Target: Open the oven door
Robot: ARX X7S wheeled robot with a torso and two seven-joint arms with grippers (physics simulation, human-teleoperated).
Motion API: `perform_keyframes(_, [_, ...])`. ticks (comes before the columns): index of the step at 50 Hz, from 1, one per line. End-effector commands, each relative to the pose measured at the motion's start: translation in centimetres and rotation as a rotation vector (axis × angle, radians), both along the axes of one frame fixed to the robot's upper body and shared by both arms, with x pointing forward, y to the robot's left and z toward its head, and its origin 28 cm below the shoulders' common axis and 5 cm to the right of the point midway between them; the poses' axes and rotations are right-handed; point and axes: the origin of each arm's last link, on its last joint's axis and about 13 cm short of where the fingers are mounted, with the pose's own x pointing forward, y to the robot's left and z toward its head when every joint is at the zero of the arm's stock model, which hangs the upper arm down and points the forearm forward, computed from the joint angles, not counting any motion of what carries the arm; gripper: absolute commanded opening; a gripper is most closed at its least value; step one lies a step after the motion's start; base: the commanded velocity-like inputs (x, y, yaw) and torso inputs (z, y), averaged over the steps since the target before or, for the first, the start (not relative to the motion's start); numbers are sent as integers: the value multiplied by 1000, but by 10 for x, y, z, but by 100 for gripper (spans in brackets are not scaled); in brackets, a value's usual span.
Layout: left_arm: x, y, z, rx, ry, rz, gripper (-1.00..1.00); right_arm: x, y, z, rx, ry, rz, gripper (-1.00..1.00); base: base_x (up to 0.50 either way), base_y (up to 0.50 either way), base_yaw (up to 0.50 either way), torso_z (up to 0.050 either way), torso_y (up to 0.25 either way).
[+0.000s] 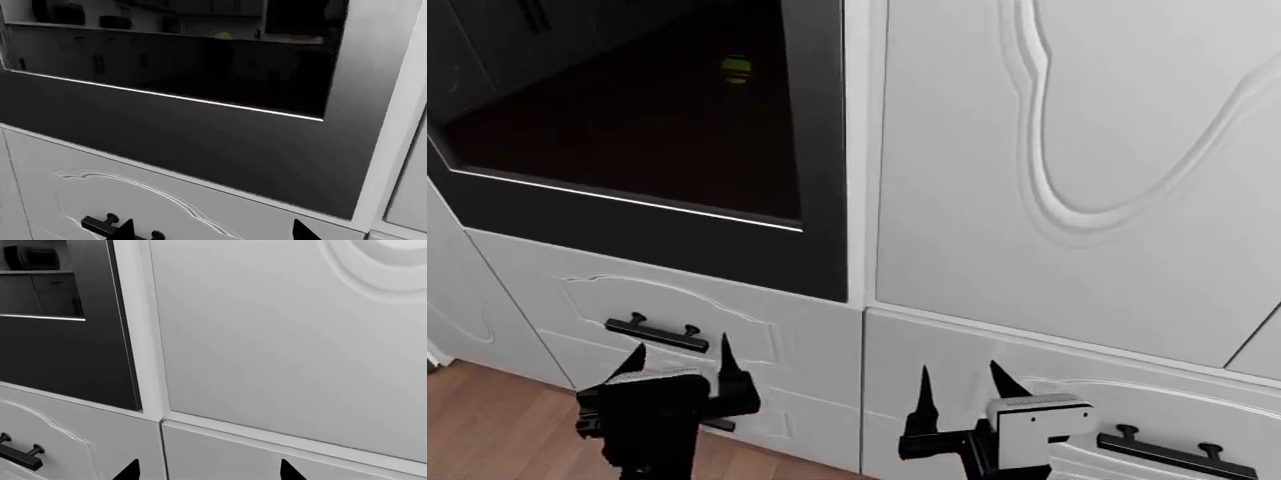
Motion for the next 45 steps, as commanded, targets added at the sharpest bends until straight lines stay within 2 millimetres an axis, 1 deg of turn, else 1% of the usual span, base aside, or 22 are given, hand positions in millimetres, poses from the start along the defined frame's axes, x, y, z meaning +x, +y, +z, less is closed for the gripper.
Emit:
perform_keyframes(1, [34, 43, 144, 61, -297, 132, 100, -2, 3, 5, 21, -9, 29, 100, 0, 0, 0, 0, 0])
perform_keyframes(2, [41, 48, 172, 200, -385, 126, 100, -1, 3, 6, 25, -12, 35, 100, 0, 0, 0, 0, 0])
perform_keyframes(3, [48, 52, 199, 376, -482, 116, 100, -2, 4, 7, 30, -15, 40, 100, 0, 0, 0, 0, 0])
perform_keyframes(4, [55, 55, 222, 553, -576, 105, 100, -2, 4, 7, 32, -18, 44, 100, 0, 0, 0, 0, 0])
perform_keyframes(5, [61, 57, 238, 732, -665, 87, 100, -2, 4, 8, 35, -21, 47, 100, 0, 0, 0, 0, 0])
perform_keyframes(6, [66, 59, 253, 913, -751, 72, 100, -3, 4, 8, 36, -23, 49, 100, 0, 0, 0, 0, 0])
perform_keyframes(9, [75, 60, 286, 1408, -990, 4, 100, -3, 3, 10, 42, -29, 49, 100, 0, 0, 0, 0, 0])
perform_keyframes(11, [76, 60, 302, 1597, -1094, -33, 100, -4, 3, 11, 46, -30, 48, 100, 0, 0, 0, 0, 0])
perform_keyframes(12, [76, 60, 312, 1663, -1128, -40, 100, -4, 3, 12, 47, -31, 47, 100, 0, 0, 0, 0, 0])
perform_keyframes(14, [74, 59, 327, 1712, -1157, -55, 100, -4, 3, 12, 51, -32, 44, 100, 0, 0, 0, 0, 0])
perform_keyframes(18, [76, 58, 344, 1743, -1148, -101, 100, -4, 2, 12, 58, -35, 32, 100, 0, 0, 0, 0, 0])
perform_keyframes(25, [81, 58, 357, 1703, -1113, -114, 100, -4, 0, 13, 64, -41, 6, 100, 0, 0, 0, 0, 0])
perform_keyframes(28, [84, 59, 359, 1681, -1075, -112, 100, -4, -1, 15, 66, -47, -2, 100, 0, 0, 0, 0, 0])
perform_keyframes(31, [91, 62, 356, 1661, -931, -129, 100, -4, -1, 16, 72, -51, -6, 100, 0, 0, 0, 0, 0])
perform_keyframes(35, [101, 64, 353, 1628, -797, -153, 100, -4, -2, 16, 72, -53, -11, 100, 0, 0, 0, 0, 0])
perform_keyframes(39, [102, 64, 352, 1617, -761, -167, 100, -3, -4, 15, 71, -53, -21, 100, 0, 0, 0, 0, 0])
perform_keyframes(45, [99, 63, 354, 1627, -767, -205, 100, -2, -4, 14, 66, -46, -23, 100, 0, 0, 0, 0, 0])
